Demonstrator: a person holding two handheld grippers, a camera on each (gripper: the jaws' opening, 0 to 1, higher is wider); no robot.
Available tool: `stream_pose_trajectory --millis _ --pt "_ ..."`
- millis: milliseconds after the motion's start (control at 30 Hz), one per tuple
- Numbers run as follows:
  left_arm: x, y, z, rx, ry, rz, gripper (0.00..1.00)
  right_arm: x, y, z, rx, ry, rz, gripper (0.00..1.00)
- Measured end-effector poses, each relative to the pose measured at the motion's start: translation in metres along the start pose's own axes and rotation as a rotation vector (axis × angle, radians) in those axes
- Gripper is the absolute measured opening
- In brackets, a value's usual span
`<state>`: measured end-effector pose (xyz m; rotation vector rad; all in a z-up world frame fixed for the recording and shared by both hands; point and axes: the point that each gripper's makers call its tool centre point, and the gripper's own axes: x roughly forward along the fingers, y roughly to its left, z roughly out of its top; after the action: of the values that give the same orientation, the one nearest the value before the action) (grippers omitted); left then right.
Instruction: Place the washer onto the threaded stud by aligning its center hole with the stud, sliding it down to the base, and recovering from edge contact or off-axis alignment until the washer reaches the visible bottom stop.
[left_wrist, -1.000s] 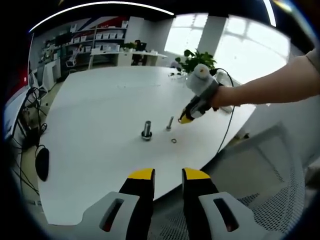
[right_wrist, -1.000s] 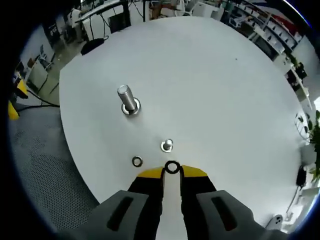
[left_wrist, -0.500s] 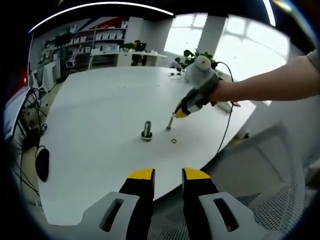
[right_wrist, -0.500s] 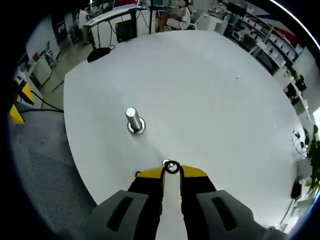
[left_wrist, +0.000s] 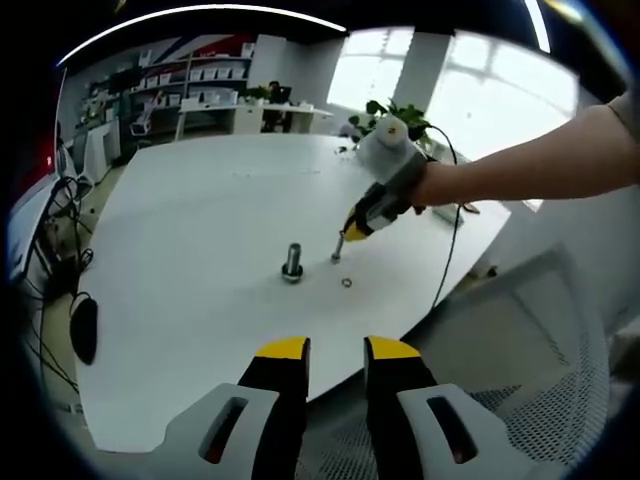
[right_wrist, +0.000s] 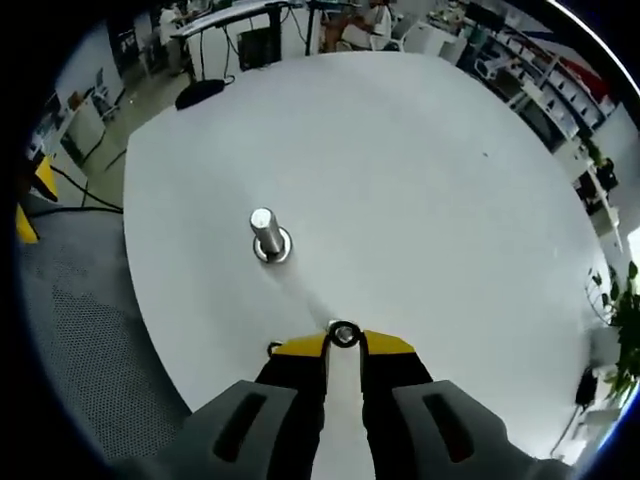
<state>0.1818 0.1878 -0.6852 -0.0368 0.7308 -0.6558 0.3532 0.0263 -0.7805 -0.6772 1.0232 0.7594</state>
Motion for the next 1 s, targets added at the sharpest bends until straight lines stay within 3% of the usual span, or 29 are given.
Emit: stream_pose_trajectory --millis 667,1000 --pt "0.001 -0.002 -0.001 0.002 0.009 -0.011 0.19 0.025 0.000 -0.009 0.006 0.062 0.027 0.14" --pt "0.001 0.000 -0.003 -0.006 0.016 -0.001 0.18 0.042 0.003 -0.021 0.028 0.105 0.057 0.14"
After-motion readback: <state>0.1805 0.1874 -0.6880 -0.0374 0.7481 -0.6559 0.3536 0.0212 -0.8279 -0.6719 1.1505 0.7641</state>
